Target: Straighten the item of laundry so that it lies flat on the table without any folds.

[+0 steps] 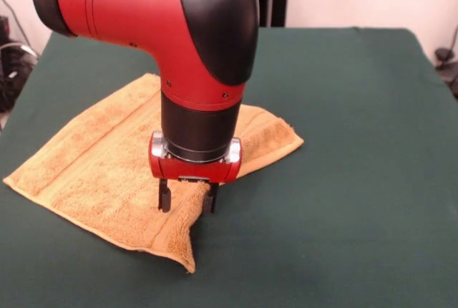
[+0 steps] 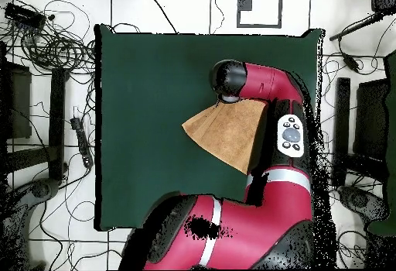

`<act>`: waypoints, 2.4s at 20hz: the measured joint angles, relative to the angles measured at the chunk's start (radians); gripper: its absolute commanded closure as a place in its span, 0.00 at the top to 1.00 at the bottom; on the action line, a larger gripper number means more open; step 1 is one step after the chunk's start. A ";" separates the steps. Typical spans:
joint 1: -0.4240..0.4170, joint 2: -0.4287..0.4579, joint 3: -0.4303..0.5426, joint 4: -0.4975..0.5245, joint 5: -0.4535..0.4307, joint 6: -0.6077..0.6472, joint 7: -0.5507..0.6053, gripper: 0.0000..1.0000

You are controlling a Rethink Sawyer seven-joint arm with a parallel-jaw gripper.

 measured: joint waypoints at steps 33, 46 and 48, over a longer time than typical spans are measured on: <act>-0.003 0.042 0.001 -0.035 -0.010 -0.035 0.000 1.00; -0.006 0.043 0.005 -0.037 -0.010 -0.034 0.000 1.00; -0.007 0.043 0.006 -0.037 -0.010 -0.034 0.000 1.00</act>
